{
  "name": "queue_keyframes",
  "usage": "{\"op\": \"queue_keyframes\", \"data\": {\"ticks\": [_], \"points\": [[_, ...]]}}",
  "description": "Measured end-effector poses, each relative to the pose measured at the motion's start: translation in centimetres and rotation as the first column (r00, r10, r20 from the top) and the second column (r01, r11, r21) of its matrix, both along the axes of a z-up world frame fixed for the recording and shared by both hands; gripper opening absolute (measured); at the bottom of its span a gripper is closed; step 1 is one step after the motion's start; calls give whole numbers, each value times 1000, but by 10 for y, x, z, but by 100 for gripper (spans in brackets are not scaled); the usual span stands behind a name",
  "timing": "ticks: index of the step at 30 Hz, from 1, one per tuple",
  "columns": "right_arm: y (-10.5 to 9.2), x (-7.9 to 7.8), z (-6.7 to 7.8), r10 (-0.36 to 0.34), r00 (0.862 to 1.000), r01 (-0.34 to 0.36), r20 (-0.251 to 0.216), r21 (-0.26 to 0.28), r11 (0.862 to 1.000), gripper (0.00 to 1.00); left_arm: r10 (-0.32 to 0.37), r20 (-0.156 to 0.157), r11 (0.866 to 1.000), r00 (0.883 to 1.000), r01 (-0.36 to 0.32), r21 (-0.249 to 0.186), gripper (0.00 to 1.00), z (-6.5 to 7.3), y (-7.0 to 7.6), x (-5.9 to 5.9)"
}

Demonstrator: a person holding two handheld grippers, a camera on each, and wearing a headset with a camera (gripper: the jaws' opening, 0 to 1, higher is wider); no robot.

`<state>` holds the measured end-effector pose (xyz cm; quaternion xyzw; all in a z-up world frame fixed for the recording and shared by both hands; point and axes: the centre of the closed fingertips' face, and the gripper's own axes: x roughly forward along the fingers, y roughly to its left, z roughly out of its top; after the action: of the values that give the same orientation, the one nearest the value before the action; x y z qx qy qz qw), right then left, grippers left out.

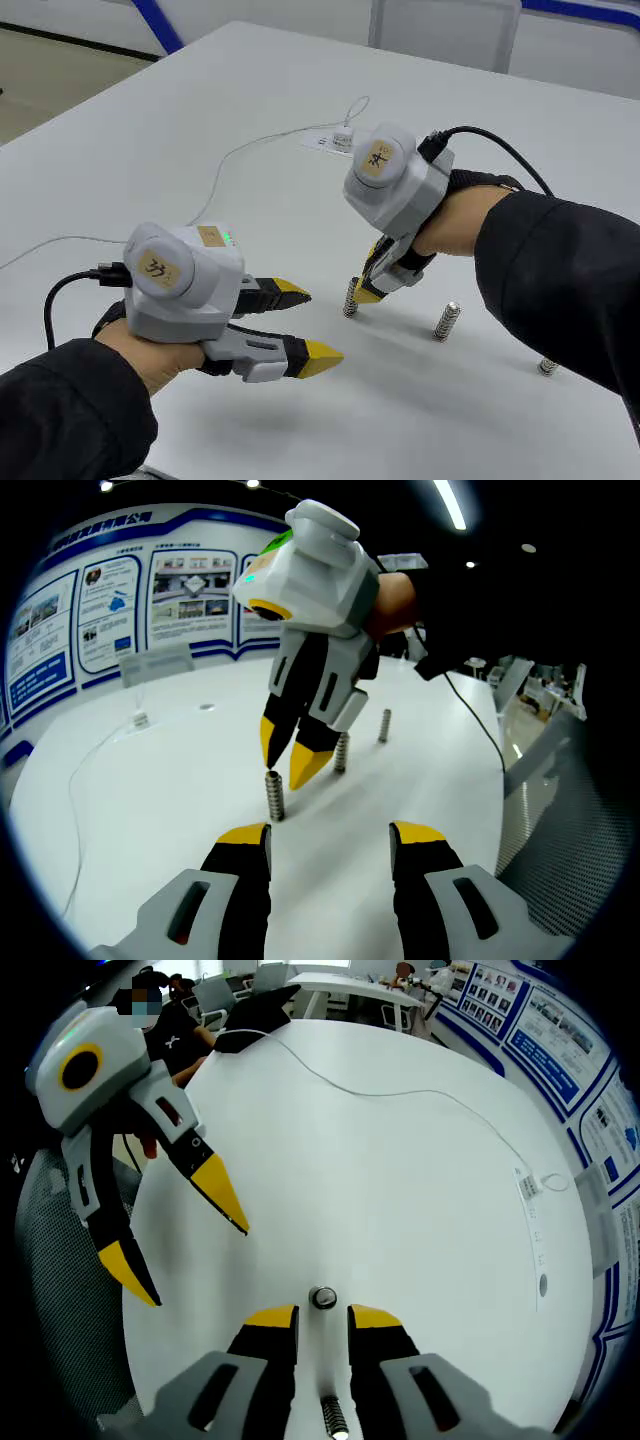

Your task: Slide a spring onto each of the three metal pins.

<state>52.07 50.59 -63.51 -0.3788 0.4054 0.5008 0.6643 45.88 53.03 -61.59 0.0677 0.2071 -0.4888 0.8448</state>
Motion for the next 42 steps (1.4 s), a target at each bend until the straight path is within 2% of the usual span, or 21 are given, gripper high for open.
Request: {"op": "queue_keyframes", "data": {"ticks": [6, 9, 15, 21, 27, 34, 39, 42], "points": [[-6, -9, 13, -12, 1000, 11, 26, 32, 999, 22, -7, 1, 1000, 1000, 7, 3, 50, 0, -2, -1], [-11, -5, 15, -24, 999, 22, 39, 50, 999, 23, -13, 1, 1000, 1000, 13, 5, 51, 0, -3, -2], [-22, -19, 23, -59, 997, 53, 57, 96, 994, 24, -27, 3, 1000, 1000, 27, 11, 51, 0, -5, -4], [-37, -30, 24, -99, 993, 91, 61, 127, 988, 25, -38, 1, 999, 999, 38, 15, 52, -1, -8, -6], [-50, -42, 28, -157, 986, 146, 51, 180, 973, 25, -52, -4, 998, 999, 52, 21, 53, -3, -10, -9], [-65, -51, 30, -209, 977, 193, 54, 217, 957, 25, -52, -8, 999, 999, 52, 16, 54, -3, -10, -9], [-75, -61, 32, -245, 968, 224, 56, 254, 941, 26, -50, -13, 999, 999, 51, 13, 55, -3, -10, -10], [-83, -68, 32, -279, 959, 256, 46, 280, 925, 26, -59, -19, 998, 998, 60, 17, 55, -5, -12, -12]]}}
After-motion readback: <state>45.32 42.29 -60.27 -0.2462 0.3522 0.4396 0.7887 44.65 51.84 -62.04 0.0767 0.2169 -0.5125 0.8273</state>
